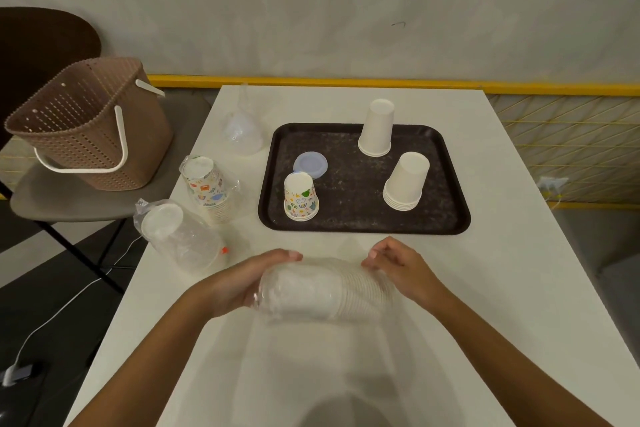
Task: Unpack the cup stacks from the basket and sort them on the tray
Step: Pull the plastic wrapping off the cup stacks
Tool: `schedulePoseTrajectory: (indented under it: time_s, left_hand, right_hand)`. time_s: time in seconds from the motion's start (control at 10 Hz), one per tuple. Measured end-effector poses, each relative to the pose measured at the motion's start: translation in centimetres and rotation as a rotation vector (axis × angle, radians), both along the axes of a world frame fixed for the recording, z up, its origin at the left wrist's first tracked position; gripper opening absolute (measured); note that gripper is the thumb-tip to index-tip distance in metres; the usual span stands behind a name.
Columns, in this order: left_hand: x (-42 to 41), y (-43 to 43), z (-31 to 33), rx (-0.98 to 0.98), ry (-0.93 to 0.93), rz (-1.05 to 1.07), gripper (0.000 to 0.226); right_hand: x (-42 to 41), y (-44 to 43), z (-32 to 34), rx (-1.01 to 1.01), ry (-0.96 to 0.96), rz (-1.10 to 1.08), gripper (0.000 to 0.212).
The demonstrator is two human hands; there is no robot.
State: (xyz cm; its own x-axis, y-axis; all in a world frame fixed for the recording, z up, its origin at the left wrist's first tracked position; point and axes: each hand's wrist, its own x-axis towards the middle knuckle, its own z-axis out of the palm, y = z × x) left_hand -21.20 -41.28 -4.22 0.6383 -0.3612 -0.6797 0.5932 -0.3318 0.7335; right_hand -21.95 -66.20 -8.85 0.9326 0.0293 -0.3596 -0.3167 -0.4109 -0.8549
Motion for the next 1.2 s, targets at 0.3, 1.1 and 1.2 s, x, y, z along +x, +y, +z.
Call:
schedulePoseTrajectory:
  time_s: [0.3, 1.1, 1.2]
  left_hand:
    - [-0.2, -3.8, 2.8, -0.048, -0.373, 0.036, 0.068]
    - [2.0, -11.3, -0.7, -0.218, -0.33, -0.329, 0.092]
    - [2.0, -11.1, -2.7, -0.131, -0.349, -0.394, 0.09]
  right_hand:
    - [-1.5, -0.4, 1.4, 0.175, 0.15, -0.067, 0.026]
    - [-4.2, -3.2, 4.9, -0.033, -0.376, -0.249, 0.082]
    - [-4.5, -3.3, 5.8, -0.057, -0.419, -0.22, 0.07]
